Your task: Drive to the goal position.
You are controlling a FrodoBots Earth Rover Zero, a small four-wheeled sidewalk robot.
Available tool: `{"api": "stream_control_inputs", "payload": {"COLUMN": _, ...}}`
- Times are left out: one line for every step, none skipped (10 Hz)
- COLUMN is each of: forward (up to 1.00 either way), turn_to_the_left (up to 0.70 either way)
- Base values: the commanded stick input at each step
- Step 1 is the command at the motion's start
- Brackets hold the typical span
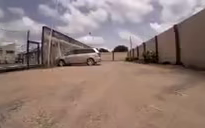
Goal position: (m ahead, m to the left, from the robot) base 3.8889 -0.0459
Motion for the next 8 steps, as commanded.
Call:
{"api": "stream_control_inputs", "payload": {"forward": 0.85, "turn_to_the_left": 0.0}}
{"api": "stream_control_inputs", "payload": {"forward": 0.85, "turn_to_the_left": 0.0}}
{"api": "stream_control_inputs", "payload": {"forward": 0.85, "turn_to_the_left": 0.0}}
{"api": "stream_control_inputs", "payload": {"forward": 0.85, "turn_to_the_left": 0.0}}
{"api": "stream_control_inputs", "payload": {"forward": 0.85, "turn_to_the_left": -0.04}}
{"api": "stream_control_inputs", "payload": {"forward": 0.85, "turn_to_the_left": -0.15}}
{"api": "stream_control_inputs", "payload": {"forward": 0.85, "turn_to_the_left": -0.26}}
{"api": "stream_control_inputs", "payload": {"forward": 0.85, "turn_to_the_left": -0.34}}
